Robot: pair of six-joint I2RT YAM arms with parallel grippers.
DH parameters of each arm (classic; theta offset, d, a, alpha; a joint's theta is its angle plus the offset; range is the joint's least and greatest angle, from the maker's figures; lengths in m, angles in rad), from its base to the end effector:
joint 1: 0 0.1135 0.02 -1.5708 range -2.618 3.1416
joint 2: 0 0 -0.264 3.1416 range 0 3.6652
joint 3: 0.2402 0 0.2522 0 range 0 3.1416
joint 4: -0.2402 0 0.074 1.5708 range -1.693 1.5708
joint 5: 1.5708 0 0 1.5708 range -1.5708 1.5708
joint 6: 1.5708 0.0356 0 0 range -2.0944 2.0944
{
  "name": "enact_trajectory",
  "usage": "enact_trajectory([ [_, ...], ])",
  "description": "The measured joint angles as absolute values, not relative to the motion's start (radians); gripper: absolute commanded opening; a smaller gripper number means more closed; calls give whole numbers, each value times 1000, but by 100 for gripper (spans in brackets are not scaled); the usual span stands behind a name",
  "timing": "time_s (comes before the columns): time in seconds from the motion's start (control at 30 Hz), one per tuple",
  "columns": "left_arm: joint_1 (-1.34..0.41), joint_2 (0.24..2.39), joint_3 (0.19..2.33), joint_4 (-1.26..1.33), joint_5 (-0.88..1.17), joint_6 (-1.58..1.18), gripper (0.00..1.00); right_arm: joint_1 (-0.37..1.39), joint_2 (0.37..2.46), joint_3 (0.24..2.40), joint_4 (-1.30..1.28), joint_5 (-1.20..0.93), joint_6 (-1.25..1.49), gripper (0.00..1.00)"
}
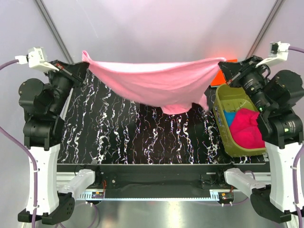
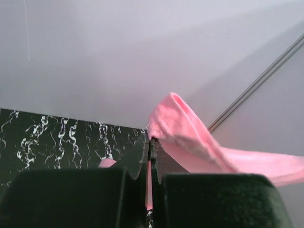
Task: Fold and stack the t-shirts
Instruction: Flatten the tshirt out
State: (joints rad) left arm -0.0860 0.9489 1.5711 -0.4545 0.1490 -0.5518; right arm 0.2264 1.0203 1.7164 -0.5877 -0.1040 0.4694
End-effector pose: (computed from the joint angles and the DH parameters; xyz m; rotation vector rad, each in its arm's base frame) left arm 0.1370 -0.0171 0.5378 -0.2070 1.4197 -0.6316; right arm 0.1358 0.0351 0.5534 0.0950 1.4925 0.6405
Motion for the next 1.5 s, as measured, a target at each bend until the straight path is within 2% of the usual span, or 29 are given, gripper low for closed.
enact_trajectory([
  [0.23, -86, 1009, 1483, -473, 149, -558, 0, 226, 1097, 1653, -586, -141, 465, 0],
  [0.43, -86, 1331, 1542, -422, 175, -574, 0, 226, 1317, 1649, -516, -128, 390, 0],
  [0.6, -83, 1684, 1768, -416, 224, -612, 0, 224, 1563, 1855, -559, -73, 318, 0],
  [0.73, -79, 1738, 1907, -430, 229, -625, 0, 222, 1616, 2025, -611, -49, 270, 0],
  [0.87, -77, 1677, 2036, -392, 245, -630, 0, 222, 1526, 2076, -622, -17, 242, 0],
  [1.07, -78, 1359, 1949, -376, 204, -605, 0, 220, 1308, 2067, -649, -88, 249, 0],
  [1.33, -77, 935, 1871, -430, 69, -540, 0, 219, 947, 1810, -558, -372, 373, 0],
  [1.5, -77, 839, 1918, -482, 23, -518, 0, 219, 877, 1731, -455, -500, 521, 0],
])
